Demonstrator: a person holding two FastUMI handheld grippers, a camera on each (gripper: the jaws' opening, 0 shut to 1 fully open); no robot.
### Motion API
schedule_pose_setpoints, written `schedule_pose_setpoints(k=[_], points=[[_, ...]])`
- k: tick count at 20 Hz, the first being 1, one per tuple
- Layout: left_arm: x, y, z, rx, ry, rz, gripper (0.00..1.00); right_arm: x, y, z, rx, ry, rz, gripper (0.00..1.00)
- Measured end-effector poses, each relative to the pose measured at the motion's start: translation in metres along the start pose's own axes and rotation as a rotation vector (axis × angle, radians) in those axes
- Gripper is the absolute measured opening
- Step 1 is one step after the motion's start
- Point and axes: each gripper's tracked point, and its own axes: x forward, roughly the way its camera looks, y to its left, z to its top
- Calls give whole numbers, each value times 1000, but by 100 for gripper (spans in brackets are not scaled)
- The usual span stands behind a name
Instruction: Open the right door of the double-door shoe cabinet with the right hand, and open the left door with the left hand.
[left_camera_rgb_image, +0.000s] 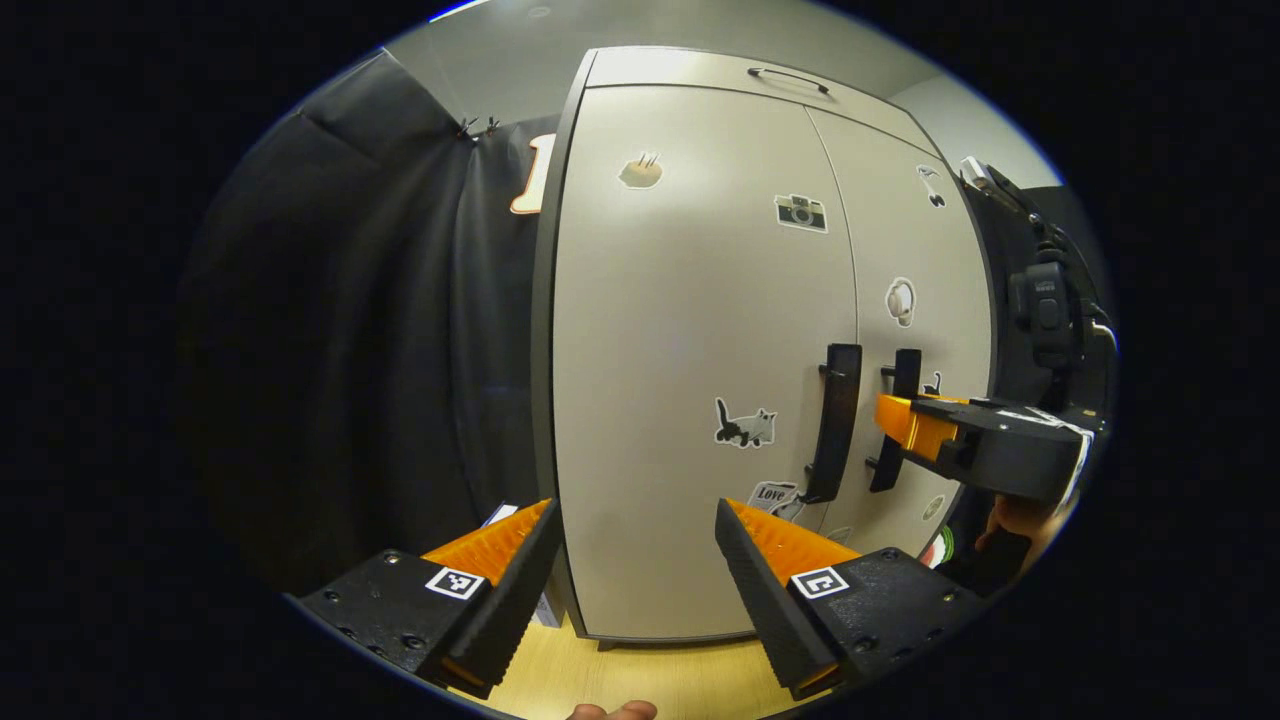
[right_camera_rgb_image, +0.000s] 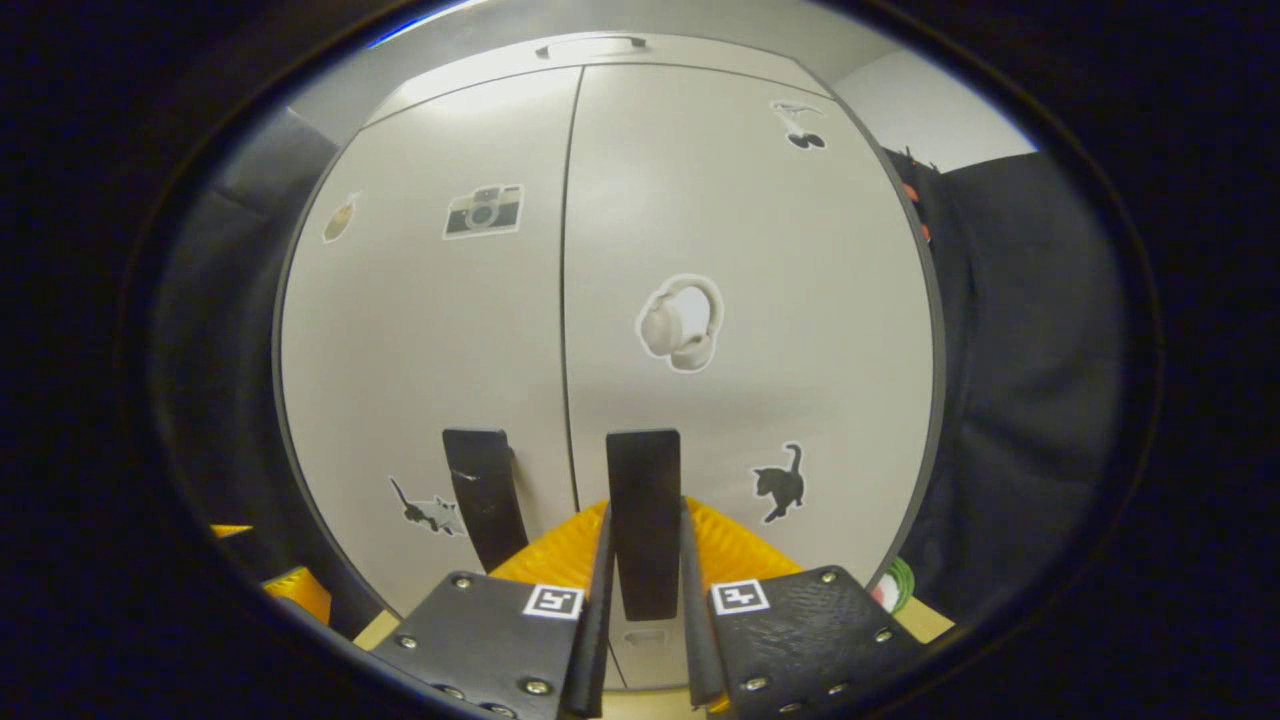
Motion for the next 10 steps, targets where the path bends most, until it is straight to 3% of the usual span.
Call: schedule_pose_setpoints(k=[3, 4, 6, 8, 10], points=[[-2, 3, -3, -8, 10, 6, 96, 1, 0, -2, -9, 2, -23, 33], [-3, 3, -4, -9, 12, 6, 96, 4, 1, -4, -17, 9, -16, 27], [-7, 3, -5, -11, 16, 7, 96, 4, -1, -5, -16, 7, -3, 27], [-13, 0, -8, -12, 25, 1, 96, 2, 0, -4, -1, 14, 17, 18], [-18, -1, -9, -8, 29, 2, 96, -1, -1, -4, -5, 17, 33, 18]])
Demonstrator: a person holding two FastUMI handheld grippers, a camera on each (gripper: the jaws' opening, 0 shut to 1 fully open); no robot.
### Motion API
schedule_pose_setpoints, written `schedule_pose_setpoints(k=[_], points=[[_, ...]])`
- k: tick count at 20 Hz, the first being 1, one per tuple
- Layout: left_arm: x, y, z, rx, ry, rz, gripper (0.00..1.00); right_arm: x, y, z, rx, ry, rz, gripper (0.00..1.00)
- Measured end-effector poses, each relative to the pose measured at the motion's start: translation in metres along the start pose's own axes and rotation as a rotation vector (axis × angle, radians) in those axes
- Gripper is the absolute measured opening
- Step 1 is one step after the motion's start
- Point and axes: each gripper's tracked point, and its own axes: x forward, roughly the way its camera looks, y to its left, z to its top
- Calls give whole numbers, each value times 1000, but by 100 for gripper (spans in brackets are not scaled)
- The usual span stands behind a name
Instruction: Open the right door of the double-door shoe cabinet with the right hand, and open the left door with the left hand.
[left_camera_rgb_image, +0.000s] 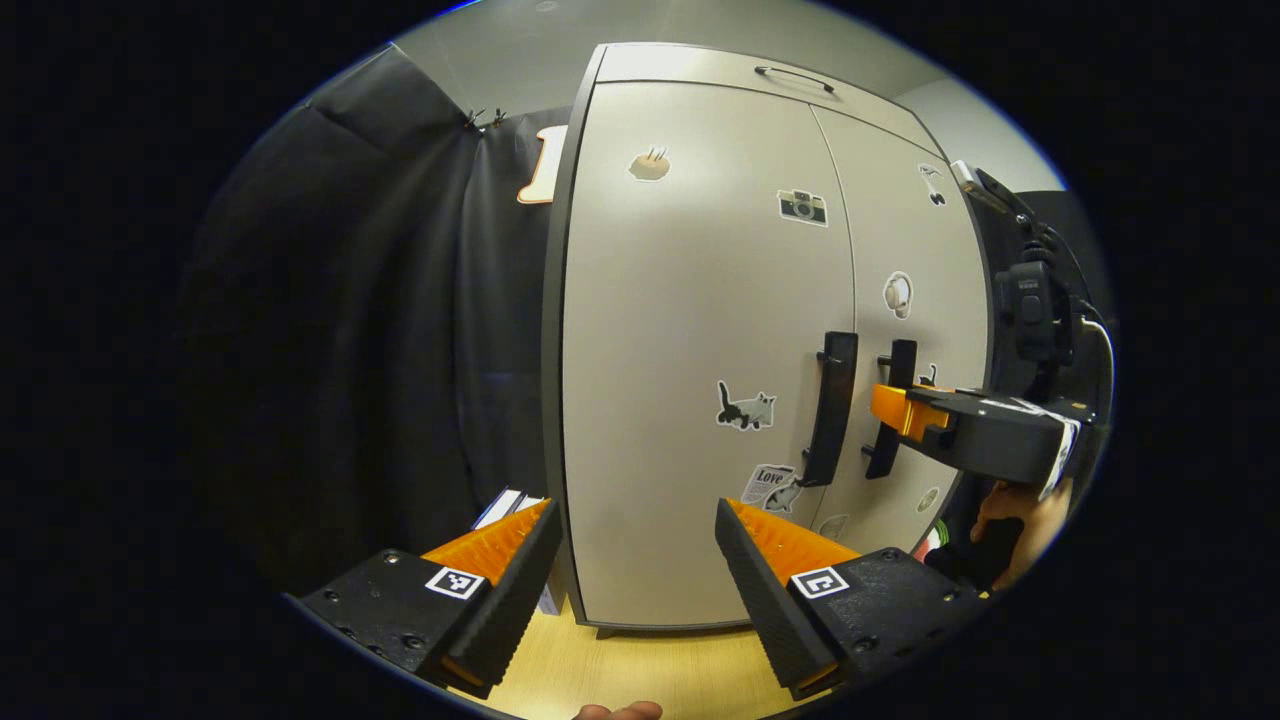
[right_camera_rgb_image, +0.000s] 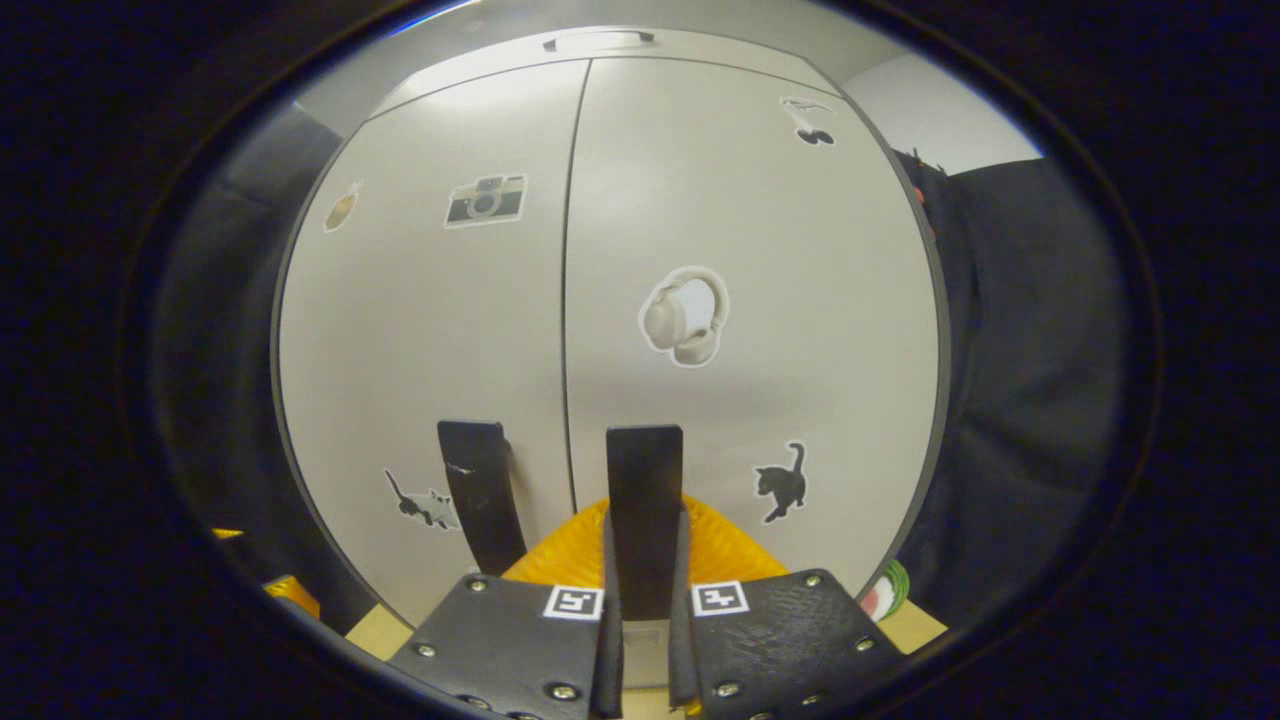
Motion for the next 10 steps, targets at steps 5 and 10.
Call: schedule_pose_setpoints(k=[5, 10], points=[[-11, -2, -4, 2, 13, 4, 96, -9, -1, 0, 2, -4, 92, 18], [-26, -14, -7, 0, 21, -8, 96, -29, -5, -2, 26, 6, 226, 18]])
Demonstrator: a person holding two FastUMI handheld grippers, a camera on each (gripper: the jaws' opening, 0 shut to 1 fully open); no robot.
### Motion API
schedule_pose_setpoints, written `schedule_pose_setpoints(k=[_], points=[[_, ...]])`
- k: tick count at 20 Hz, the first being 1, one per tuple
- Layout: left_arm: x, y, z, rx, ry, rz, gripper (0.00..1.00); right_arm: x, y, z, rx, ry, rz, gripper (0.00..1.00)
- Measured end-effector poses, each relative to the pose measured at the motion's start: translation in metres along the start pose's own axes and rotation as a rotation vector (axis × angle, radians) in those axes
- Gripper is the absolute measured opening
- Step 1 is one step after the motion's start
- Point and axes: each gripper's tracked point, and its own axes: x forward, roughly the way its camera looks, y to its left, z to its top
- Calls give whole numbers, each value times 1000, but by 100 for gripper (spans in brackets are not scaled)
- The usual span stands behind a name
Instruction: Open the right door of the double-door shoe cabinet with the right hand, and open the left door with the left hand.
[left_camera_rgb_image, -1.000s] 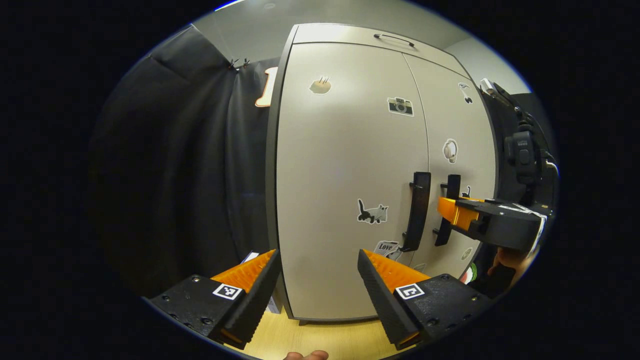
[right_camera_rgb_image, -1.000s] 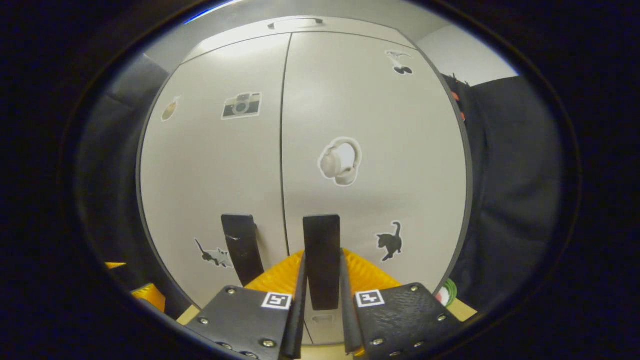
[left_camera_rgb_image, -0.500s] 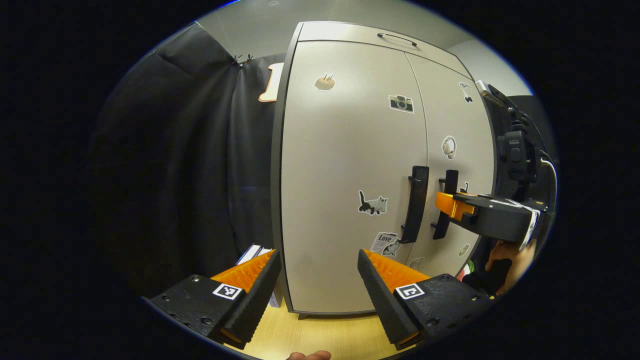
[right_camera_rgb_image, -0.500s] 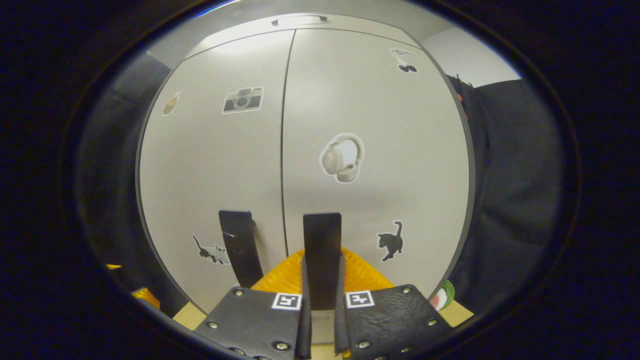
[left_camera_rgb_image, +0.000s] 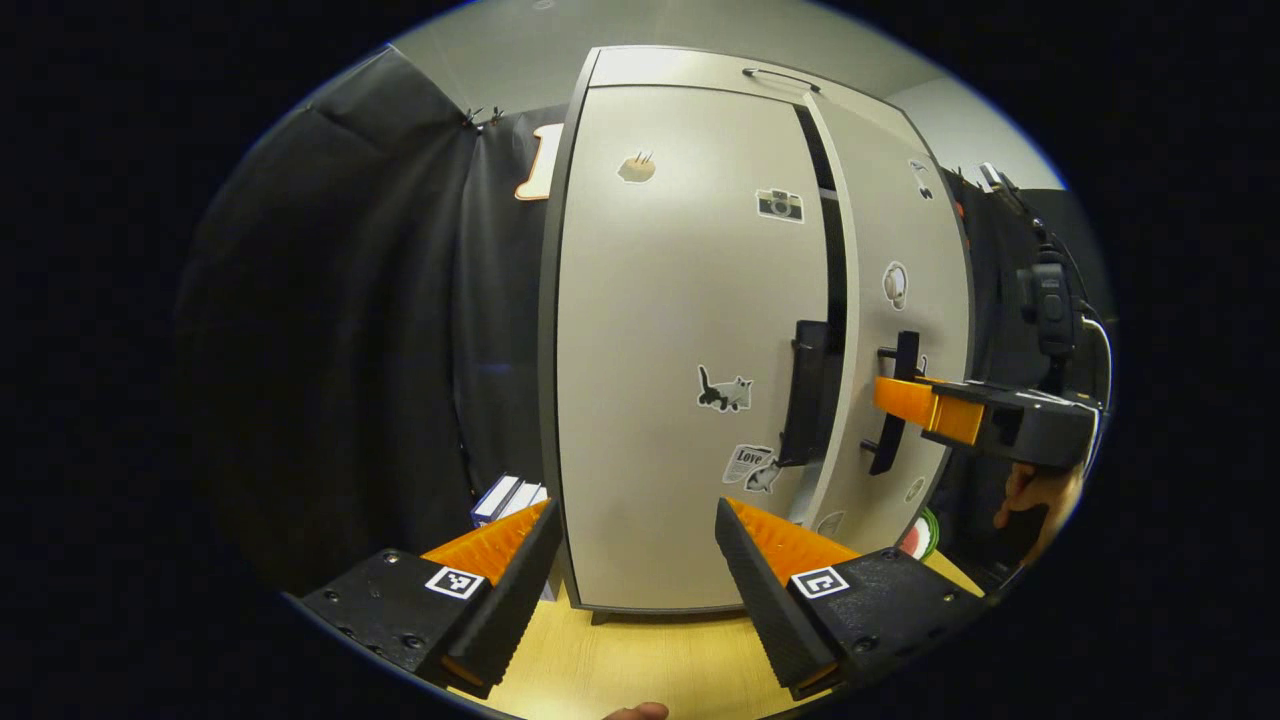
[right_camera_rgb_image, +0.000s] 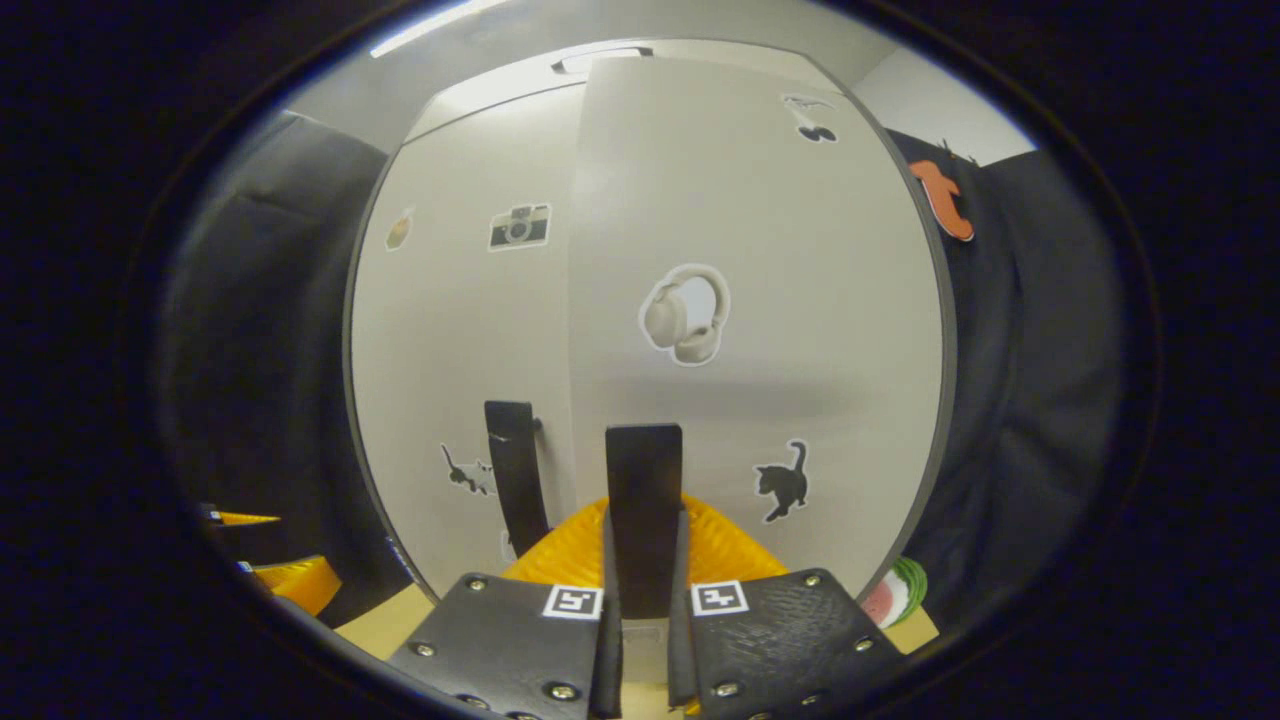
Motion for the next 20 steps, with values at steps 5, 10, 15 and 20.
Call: schedule_pose_setpoints(k=[5, 10, 15, 20], points=[[-16, -9, -8, 5, 8, 30, 96, -7, -2, 1, -12, 4, 90, 18], [-30, -13, -10, -8, 11, 89, 96, -16, -8, 1, -1, 14, 179, 18], [-37, -26, -6, 11, 0, 121, 96, -21, -10, 2, 14, 21, 271, 18], [-43, -46, -12, 10, 10, 113, 96, -36, -16, 5, 28, 29, 370, 18]])
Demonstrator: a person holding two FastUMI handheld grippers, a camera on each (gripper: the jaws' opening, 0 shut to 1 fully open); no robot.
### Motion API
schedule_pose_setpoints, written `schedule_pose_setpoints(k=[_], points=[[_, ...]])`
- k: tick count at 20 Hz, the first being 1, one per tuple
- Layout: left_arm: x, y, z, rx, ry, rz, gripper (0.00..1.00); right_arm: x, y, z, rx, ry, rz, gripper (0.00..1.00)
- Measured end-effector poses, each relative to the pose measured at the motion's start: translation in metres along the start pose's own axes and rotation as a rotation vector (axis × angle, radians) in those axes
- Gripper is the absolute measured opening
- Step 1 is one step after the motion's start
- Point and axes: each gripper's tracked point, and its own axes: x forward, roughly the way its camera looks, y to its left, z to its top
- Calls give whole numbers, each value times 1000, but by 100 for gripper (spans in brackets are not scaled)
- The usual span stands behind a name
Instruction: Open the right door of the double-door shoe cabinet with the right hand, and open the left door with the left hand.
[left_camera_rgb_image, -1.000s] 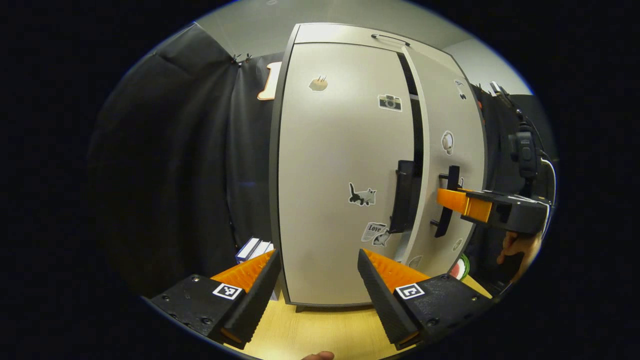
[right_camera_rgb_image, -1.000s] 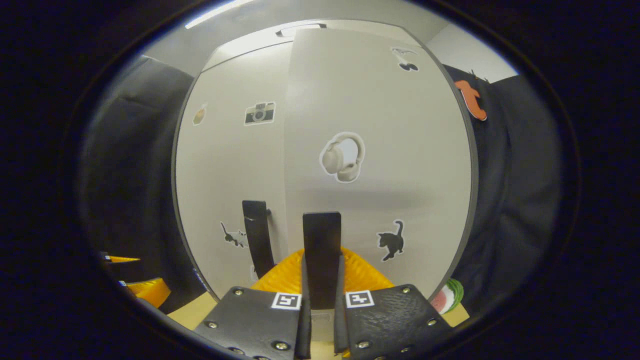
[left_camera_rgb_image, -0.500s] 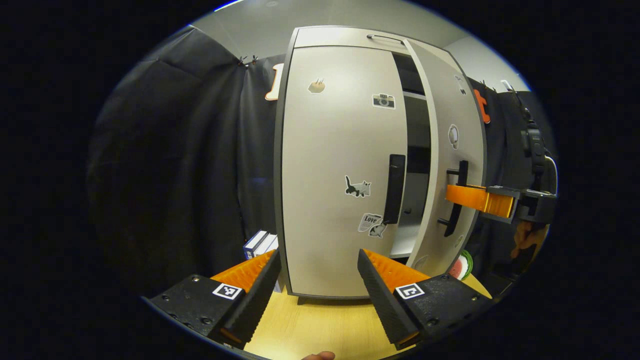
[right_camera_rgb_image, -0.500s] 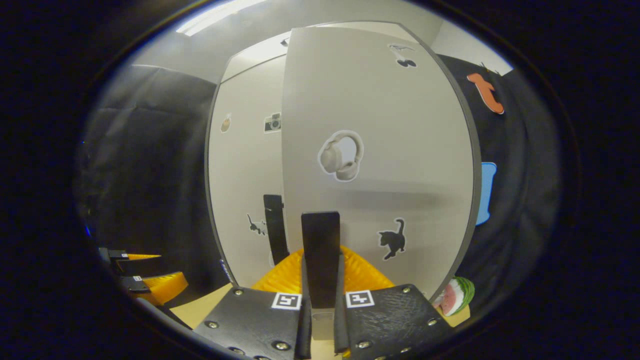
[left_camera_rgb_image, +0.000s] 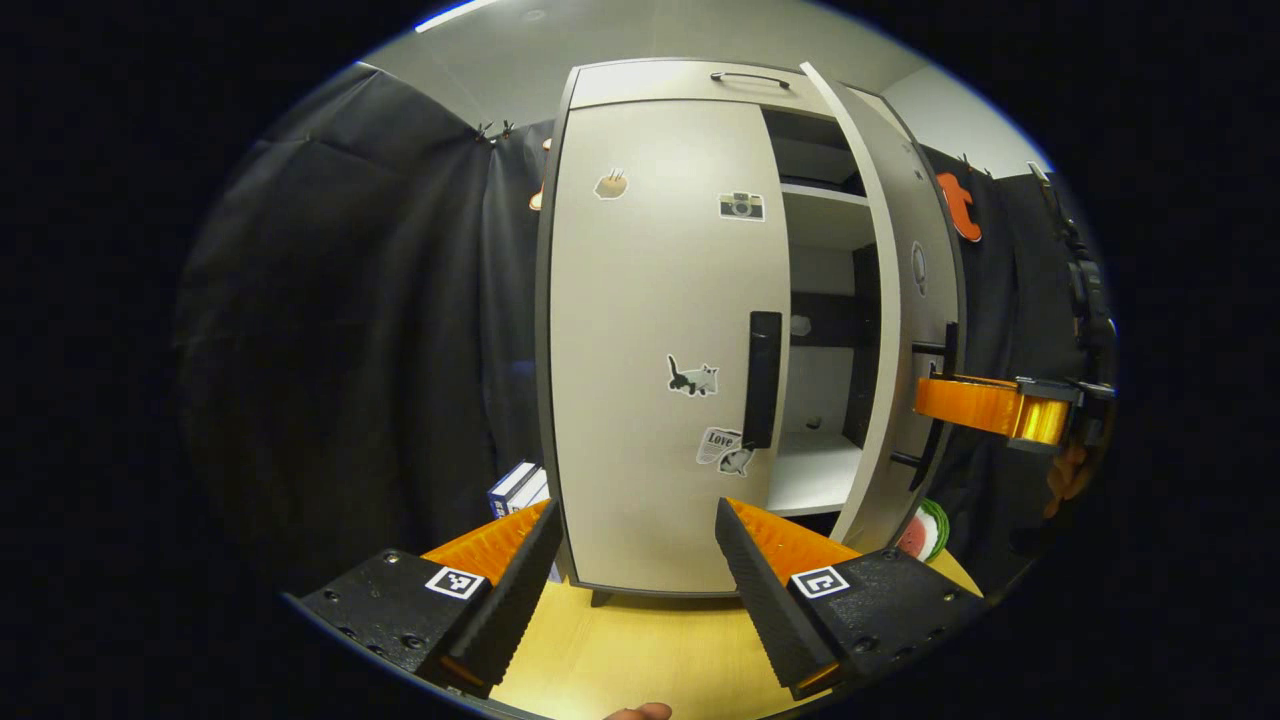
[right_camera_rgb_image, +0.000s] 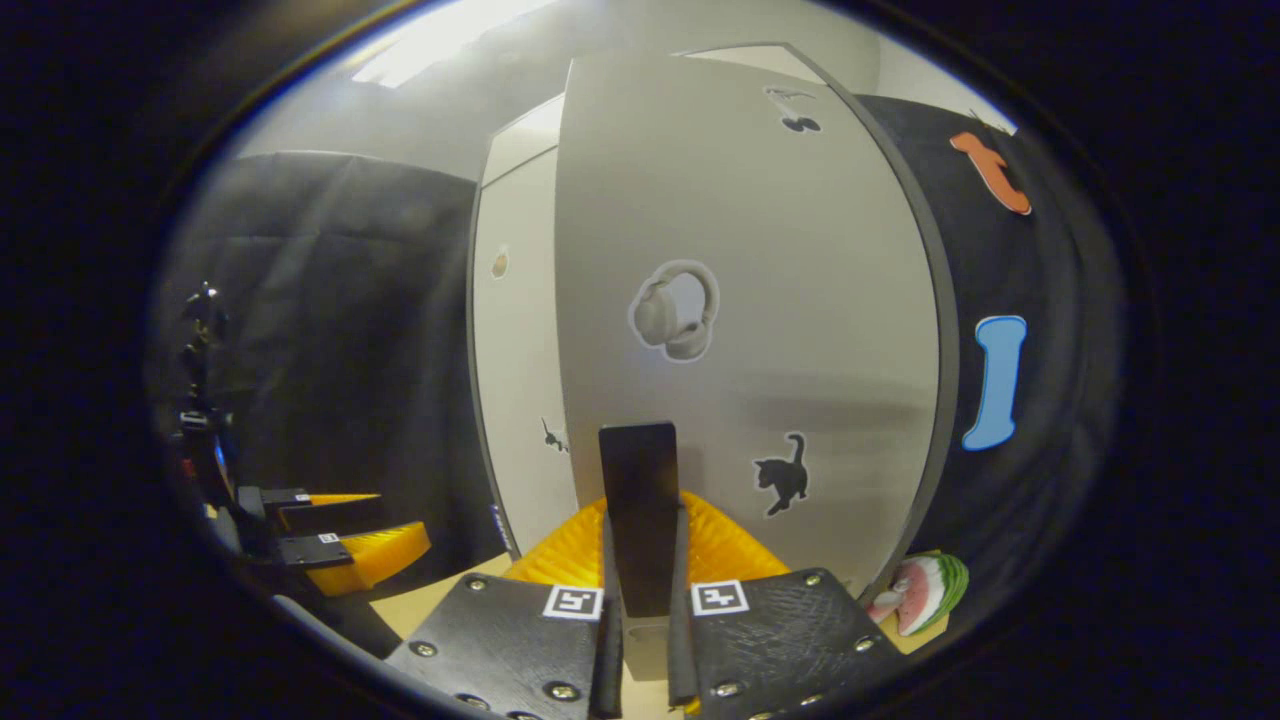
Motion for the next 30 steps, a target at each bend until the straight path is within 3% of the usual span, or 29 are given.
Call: schedule_pose_setpoints(k=[7, 15, 24, 30], points=[[-12, -14, -1, 12, -4, 12, 96, -19, -8, 4, 14, -3, 61, 18], [-22, -41, -10, 16, 17, -28, 96, -36, -22, 7, 43, -17, 18, 18], [-19, -72, -12, 32, 31, -100, 96, -53, -40, 8, 91, -48, -89, 17], [-12, -97, -16, 37, 47, -165, 96, -72, -63, 11, 103, -63, -246, 16]])
